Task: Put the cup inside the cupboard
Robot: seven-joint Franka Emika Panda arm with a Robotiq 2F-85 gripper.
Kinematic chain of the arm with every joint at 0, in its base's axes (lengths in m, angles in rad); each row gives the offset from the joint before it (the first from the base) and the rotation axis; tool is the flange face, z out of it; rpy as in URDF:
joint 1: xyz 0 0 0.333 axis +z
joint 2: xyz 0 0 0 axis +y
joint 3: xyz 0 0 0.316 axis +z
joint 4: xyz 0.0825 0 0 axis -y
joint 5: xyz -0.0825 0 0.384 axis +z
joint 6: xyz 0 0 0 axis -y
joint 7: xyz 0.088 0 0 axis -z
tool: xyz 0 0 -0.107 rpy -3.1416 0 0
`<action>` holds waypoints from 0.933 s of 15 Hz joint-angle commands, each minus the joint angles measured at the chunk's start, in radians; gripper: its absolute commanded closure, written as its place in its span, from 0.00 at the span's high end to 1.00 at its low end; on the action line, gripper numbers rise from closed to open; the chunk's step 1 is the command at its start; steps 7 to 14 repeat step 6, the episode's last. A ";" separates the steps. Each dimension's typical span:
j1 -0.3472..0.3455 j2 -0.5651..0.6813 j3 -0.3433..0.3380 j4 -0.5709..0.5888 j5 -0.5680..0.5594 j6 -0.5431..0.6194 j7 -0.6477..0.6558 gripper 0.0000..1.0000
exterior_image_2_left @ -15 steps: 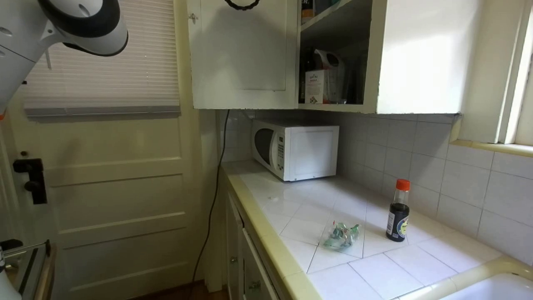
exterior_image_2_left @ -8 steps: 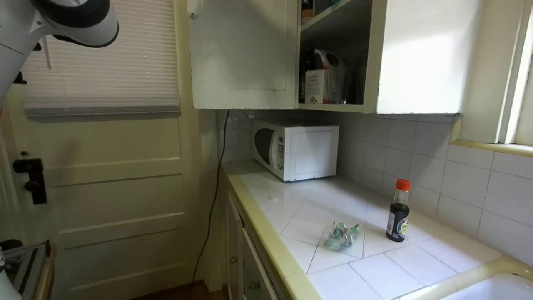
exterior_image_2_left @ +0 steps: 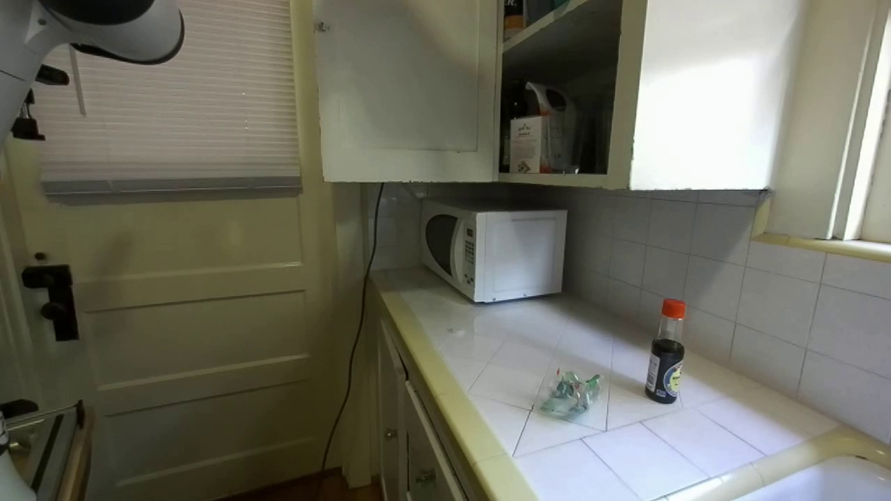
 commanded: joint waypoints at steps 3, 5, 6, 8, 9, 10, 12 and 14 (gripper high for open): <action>-0.002 -0.011 0.031 0.002 0.047 0.020 0.012 1.00; 0.004 -0.006 0.024 0.004 0.031 0.020 0.005 1.00; 0.005 -0.006 0.028 0.004 0.036 0.037 0.004 1.00; 0.005 -0.006 0.028 0.004 0.036 0.037 0.004 1.00; 0.005 -0.006 0.028 0.004 0.036 0.037 0.004 1.00; 0.005 -0.006 0.028 0.004 0.036 0.037 0.004 1.00; 0.005 -0.006 0.028 0.004 0.036 0.037 0.004 1.00; 0.005 -0.006 0.028 0.004 0.036 0.037 0.004 1.00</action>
